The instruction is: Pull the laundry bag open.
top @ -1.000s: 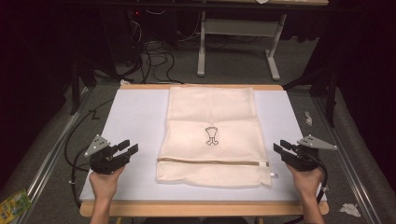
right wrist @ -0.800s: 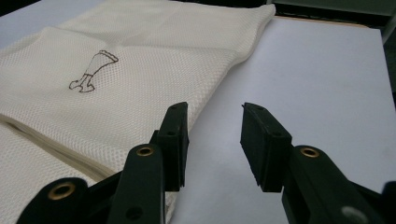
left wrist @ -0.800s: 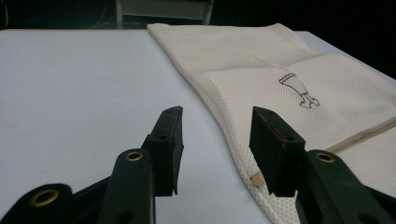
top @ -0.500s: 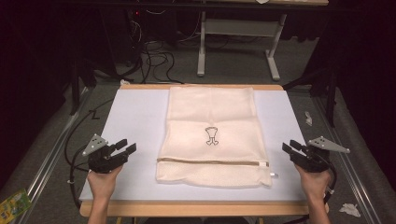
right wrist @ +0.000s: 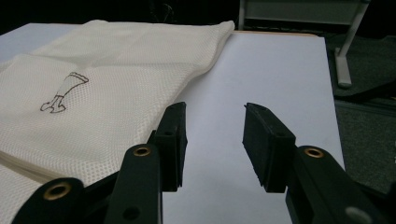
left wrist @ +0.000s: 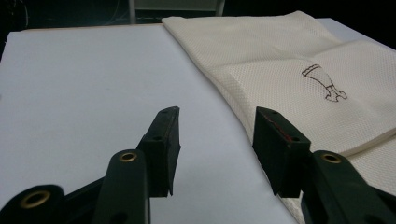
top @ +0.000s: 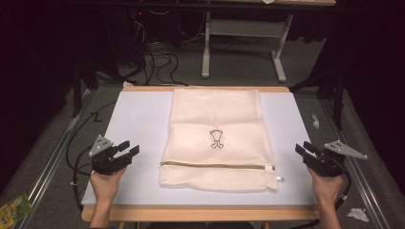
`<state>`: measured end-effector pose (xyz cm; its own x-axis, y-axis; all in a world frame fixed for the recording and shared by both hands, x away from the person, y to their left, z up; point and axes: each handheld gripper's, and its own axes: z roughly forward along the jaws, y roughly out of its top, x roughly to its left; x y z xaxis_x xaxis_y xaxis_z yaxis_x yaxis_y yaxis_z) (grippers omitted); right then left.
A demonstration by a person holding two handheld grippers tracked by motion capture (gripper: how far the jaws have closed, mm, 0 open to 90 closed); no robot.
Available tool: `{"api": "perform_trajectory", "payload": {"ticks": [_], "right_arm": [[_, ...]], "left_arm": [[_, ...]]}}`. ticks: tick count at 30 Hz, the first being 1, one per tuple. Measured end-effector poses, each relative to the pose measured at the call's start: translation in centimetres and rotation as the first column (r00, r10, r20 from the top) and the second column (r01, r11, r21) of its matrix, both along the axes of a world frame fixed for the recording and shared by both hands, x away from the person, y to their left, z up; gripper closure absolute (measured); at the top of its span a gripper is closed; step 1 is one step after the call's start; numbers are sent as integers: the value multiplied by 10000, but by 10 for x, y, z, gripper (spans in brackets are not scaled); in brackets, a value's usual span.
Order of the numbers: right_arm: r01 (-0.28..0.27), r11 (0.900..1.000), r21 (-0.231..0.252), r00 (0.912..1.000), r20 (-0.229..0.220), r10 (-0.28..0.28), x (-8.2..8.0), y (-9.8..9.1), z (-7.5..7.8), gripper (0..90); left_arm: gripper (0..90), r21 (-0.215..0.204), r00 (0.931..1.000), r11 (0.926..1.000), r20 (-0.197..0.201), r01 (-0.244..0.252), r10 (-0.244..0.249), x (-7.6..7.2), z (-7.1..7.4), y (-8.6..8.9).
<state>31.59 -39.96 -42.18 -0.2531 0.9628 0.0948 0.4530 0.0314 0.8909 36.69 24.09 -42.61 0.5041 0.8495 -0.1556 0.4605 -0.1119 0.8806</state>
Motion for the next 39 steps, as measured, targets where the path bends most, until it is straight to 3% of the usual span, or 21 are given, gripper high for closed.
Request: {"api": "perform_trajectory", "payload": {"ticks": [5,7,10,22,27,30,39], "right_arm": [[159,9997,169,9998,88,-161,2,-4,-8,609],[221,9996,183,9992,339,-227,1,-5,-10,611],[248,9995,181,9981,568,-258,-1,-3,-11,611],[559,9983,191,9980,-304,-553,12,0,-26,604],[536,9985,146,9977,-431,-530,15,0,-30,603],[521,9986,67,9978,-421,-517,16,1,-30,603],[392,9992,-68,9974,-598,-395,19,4,-32,603]], "left_arm": [[514,125,10000,9999,15,-88,88,3,-3,-2],[512,412,9997,9989,95,-219,215,2,-4,-6],[510,572,9998,9984,178,-9,-1,0,-6,-13],[508,616,10000,9981,26,-90,89,7,-16,-20],[505,485,9998,9987,-144,-156,163,13,-25,-22],[499,723,9990,9973,-418,-113,143,17,-30,-23],[499,707,9987,9975,-503,-73,108,20,-37,-26]]}}
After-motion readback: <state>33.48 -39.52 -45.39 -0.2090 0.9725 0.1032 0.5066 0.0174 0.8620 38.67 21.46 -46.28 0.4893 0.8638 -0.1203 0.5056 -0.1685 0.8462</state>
